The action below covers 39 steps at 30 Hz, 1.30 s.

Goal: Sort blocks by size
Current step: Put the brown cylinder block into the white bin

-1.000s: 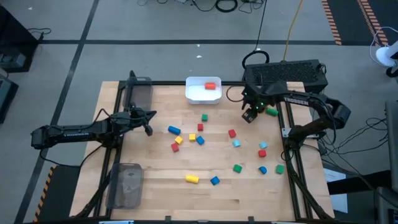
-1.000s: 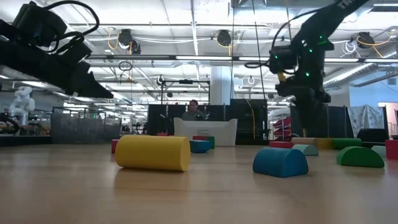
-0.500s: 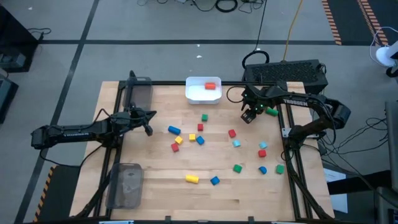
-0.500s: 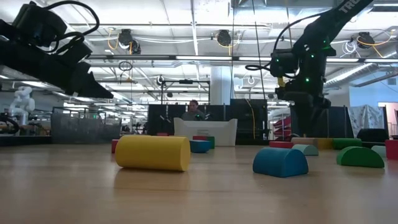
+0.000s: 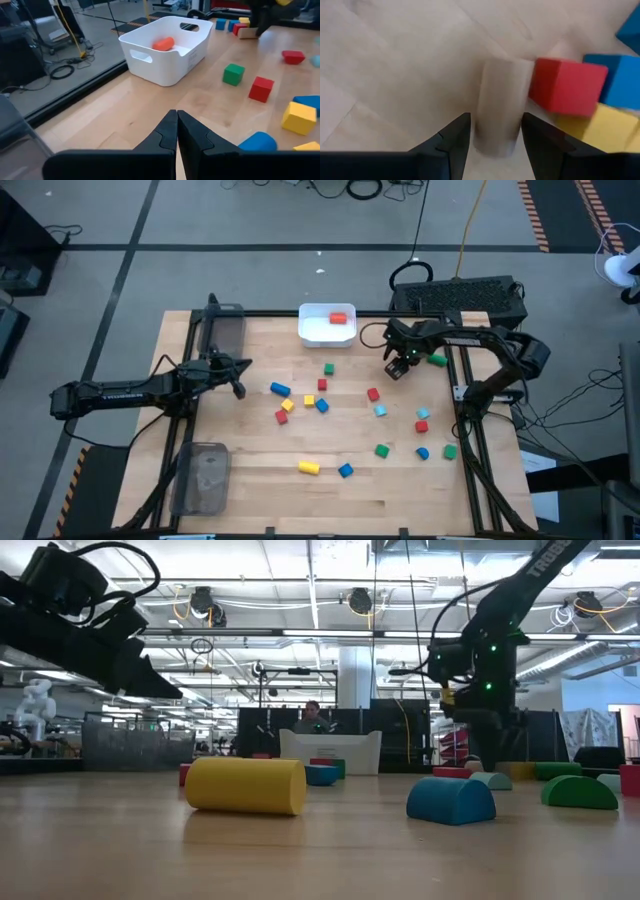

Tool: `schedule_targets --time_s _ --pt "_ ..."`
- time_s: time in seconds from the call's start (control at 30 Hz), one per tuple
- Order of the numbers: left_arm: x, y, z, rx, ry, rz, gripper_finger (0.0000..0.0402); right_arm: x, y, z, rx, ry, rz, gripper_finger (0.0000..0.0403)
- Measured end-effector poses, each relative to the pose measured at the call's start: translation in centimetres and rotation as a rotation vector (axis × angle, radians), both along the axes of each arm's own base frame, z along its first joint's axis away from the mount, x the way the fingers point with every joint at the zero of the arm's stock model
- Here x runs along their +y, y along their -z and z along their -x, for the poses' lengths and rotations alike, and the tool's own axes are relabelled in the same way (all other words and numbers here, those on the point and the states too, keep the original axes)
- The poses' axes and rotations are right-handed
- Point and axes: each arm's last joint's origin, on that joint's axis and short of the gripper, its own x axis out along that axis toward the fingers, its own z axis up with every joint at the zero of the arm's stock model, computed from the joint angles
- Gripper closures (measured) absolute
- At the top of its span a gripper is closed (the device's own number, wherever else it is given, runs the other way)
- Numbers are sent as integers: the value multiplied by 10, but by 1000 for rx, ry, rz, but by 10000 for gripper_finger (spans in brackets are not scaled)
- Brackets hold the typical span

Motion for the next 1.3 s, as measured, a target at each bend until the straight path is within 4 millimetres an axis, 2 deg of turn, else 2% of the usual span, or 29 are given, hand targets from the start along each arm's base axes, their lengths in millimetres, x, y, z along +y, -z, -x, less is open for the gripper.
schedule_targets --time_s 0.17,0.4,0.5,0.7,0.87,1.07,1.2,1.3 --pt "-1 -1 -1 -12 53 16 386 -2 0 -3 -32 -1 19 245" --pt "-3 -10 -5 -121 132 9 386 -2 -1 -4 -38 -9 24 315" --pt "-3 -15 -6 -164 160 3 386 -3 -1 -4 -40 -13 26 316" --pt "-3 -13 -8 -142 161 12 386 -3 -5 -10 -67 -25 40 316" --pt "-2 -16 -12 -133 161 14 376 -3 -27 -31 -154 -85 58 316" --pt "0 -30 -22 -120 181 11 313 -2 -67 -60 -261 -167 117 316" --pt "2 -31 -29 -111 188 -12 272 -2 -95 -75 -340 -213 176 316" --pt "3 -30 -34 -121 191 -15 258 -6 -113 -84 -391 -241 224 316"
